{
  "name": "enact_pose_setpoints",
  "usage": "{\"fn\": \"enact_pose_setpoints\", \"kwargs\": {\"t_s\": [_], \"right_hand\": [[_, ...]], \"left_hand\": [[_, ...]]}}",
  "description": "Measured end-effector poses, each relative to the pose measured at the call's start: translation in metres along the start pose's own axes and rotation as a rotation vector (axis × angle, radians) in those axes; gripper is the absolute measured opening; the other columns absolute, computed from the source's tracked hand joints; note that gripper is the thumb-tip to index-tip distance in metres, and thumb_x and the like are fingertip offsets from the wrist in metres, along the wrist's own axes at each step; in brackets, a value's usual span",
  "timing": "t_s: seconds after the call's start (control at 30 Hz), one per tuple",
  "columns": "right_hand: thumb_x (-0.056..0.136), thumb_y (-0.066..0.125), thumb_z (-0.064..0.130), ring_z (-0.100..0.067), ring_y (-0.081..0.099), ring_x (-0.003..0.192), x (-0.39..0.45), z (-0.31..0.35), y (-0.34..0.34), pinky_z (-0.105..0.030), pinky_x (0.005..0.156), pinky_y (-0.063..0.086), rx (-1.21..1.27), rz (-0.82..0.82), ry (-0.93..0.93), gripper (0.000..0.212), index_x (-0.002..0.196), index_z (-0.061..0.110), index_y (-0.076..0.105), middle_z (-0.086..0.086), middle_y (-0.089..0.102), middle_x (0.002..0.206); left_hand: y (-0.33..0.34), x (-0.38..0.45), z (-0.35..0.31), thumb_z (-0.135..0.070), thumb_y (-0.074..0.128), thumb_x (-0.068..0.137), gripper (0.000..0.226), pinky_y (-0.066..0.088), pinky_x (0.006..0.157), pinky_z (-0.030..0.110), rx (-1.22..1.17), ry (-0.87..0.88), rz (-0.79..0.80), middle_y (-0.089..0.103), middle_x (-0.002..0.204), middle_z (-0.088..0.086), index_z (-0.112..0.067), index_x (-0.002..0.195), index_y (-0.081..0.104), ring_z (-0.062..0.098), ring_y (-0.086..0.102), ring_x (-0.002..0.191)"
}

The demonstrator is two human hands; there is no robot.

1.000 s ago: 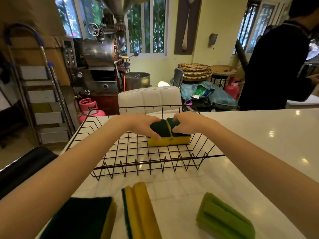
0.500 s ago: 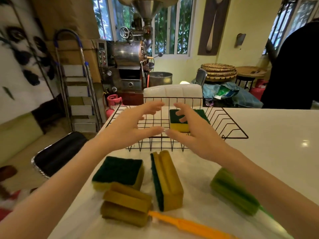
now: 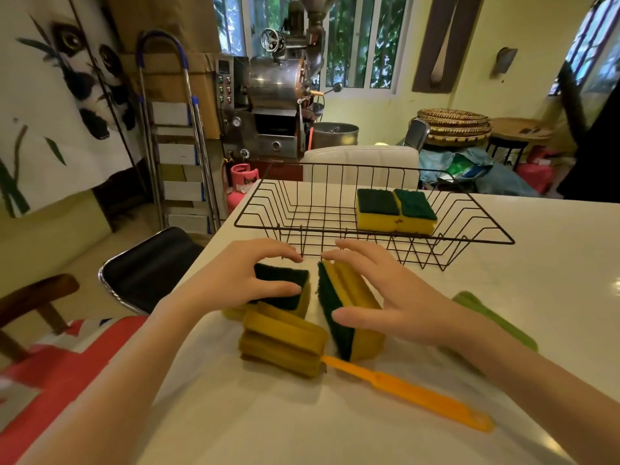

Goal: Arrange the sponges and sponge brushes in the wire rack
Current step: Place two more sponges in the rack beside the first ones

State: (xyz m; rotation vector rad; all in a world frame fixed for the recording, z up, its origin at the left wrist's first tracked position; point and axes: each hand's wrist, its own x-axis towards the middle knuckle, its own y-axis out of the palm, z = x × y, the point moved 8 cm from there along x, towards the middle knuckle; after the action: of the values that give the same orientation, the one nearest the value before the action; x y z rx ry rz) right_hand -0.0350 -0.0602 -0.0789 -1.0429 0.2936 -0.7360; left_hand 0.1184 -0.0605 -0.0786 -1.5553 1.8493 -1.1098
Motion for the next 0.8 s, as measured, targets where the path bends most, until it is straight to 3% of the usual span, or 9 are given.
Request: {"fn": "enact_pose_setpoints", "kwargs": {"t_s": [0.13, 0.23, 0.37, 0.47, 0.57, 0.73, 0.8], "right_hand": [[0.075, 0.046, 0.052, 0.001, 0.011, 0.136, 0.001, 0.001, 0.002, -0.032, 0.110, 0.018, -0.027, 0.102, -0.032, 0.054, 0.128, 0.052, 0.037, 0.019, 0.016, 0.152], [0.073, 0.046, 0.055, 0.000, 0.014, 0.134, 0.000, -0.001, 0.003, -0.032, 0.111, 0.023, -0.018, 0.171, -0.004, 0.054, 0.126, 0.050, 0.039, 0.018, 0.017, 0.151], [0.062, 0.070, 0.055, 0.006, 0.014, 0.123, -0.004, -0.001, 0.000, -0.024, 0.104, 0.025, -0.058, 0.260, 0.020, 0.072, 0.124, 0.052, 0.035, 0.023, 0.015, 0.146], [0.057, 0.081, 0.043, -0.001, 0.030, 0.119, -0.002, -0.005, -0.013, -0.021, 0.098, 0.032, -0.066, 0.201, 0.032, 0.071, 0.117, 0.045, 0.044, 0.018, 0.032, 0.134], [0.054, 0.083, 0.042, -0.008, 0.042, 0.117, 0.001, -0.009, -0.026, -0.030, 0.100, 0.042, 0.056, 0.044, 0.026, 0.064, 0.107, 0.039, 0.047, 0.012, 0.042, 0.124], [0.061, 0.078, 0.044, -0.016, 0.046, 0.115, 0.001, -0.026, -0.015, -0.039, 0.098, 0.046, 0.143, 0.003, 0.086, 0.060, 0.105, 0.027, 0.041, 0.005, 0.044, 0.123], [0.063, 0.076, 0.048, -0.013, 0.046, 0.108, 0.002, -0.032, -0.007, -0.033, 0.090, 0.049, 0.074, 0.055, 0.110, 0.059, 0.104, 0.027, 0.040, 0.006, 0.043, 0.119]], "left_hand": [[0.006, -0.001, 0.012, -0.036, 0.068, 0.073, 0.040, 0.038, 0.087, 0.012, -0.021, -0.060, 0.090, 0.051, 0.116, -0.019, -0.034, 0.112, 0.057, 0.002, 0.044, 0.113], [0.009, -0.001, 0.016, -0.045, 0.066, 0.069, 0.040, 0.044, 0.091, 0.021, -0.039, -0.084, 0.118, 0.055, 0.113, -0.018, -0.045, 0.106, 0.055, 0.003, 0.049, 0.109], [0.011, -0.005, 0.013, -0.046, 0.069, 0.067, 0.041, 0.042, 0.085, 0.014, -0.084, -0.085, 0.191, 0.049, 0.105, -0.031, -0.056, 0.099, 0.046, -0.005, 0.047, 0.102], [0.012, -0.008, 0.012, -0.040, 0.068, 0.066, 0.047, 0.041, 0.079, 0.009, -0.092, -0.080, 0.244, 0.043, 0.106, -0.035, -0.056, 0.101, 0.042, -0.009, 0.044, 0.101], [0.012, -0.009, 0.013, -0.042, 0.065, 0.060, 0.049, 0.043, 0.077, 0.009, -0.094, -0.079, 0.244, 0.043, 0.107, -0.034, -0.056, 0.101, 0.043, -0.008, 0.045, 0.102], [0.005, -0.007, 0.014, -0.072, 0.065, 0.043, 0.056, 0.043, 0.070, 0.002, -0.102, -0.072, 0.130, 0.047, 0.102, -0.035, -0.057, 0.095, 0.050, -0.022, 0.045, 0.096], [0.002, -0.005, 0.015, -0.053, 0.072, 0.058, 0.043, 0.043, 0.071, 0.005, -0.084, -0.067, 0.057, 0.048, 0.100, -0.033, -0.054, 0.096, 0.049, -0.014, 0.048, 0.094]]}}
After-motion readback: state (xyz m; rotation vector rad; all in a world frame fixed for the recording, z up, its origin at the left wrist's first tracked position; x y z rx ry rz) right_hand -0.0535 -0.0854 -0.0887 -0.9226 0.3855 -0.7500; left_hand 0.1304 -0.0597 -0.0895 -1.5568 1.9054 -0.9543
